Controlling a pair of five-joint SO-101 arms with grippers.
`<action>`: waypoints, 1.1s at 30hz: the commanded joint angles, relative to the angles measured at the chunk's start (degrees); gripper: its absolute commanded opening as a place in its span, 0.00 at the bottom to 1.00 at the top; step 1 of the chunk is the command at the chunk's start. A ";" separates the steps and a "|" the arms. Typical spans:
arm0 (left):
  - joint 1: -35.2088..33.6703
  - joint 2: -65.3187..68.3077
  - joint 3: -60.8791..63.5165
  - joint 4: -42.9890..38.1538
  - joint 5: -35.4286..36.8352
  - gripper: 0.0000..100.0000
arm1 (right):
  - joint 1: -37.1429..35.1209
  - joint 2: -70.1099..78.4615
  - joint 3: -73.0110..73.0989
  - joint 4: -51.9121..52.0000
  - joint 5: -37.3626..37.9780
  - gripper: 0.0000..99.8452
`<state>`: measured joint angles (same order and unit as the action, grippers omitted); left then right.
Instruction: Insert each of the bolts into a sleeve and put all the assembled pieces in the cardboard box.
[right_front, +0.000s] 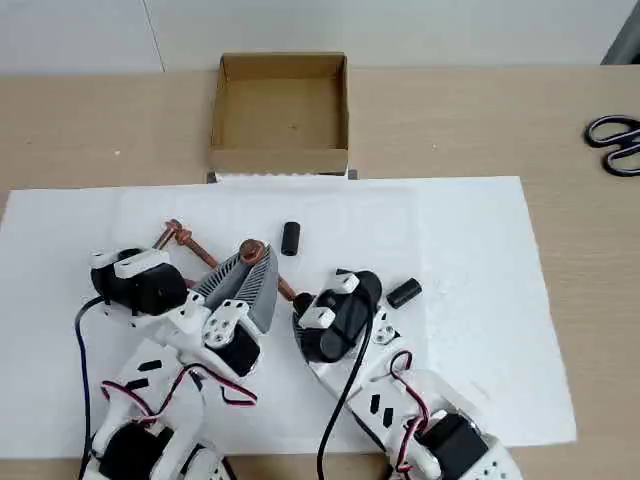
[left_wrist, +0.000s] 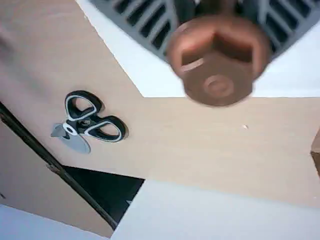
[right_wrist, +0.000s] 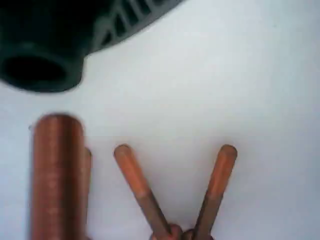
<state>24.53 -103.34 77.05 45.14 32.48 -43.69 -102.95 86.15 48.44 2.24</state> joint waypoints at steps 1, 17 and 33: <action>1.58 -0.70 -2.95 -1.58 0.35 0.01 | -0.40 -0.57 -0.88 -1.71 -0.44 0.00; 2.46 -0.62 -1.36 -1.93 0.35 0.01 | -0.40 -0.66 -3.69 -1.63 -0.44 0.00; 2.37 -0.62 -1.27 -1.85 0.35 0.01 | -4.09 -0.66 -5.45 -1.63 -0.18 0.00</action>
<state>26.81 -103.43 76.88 44.79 32.40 -47.30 -102.95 84.48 48.44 2.24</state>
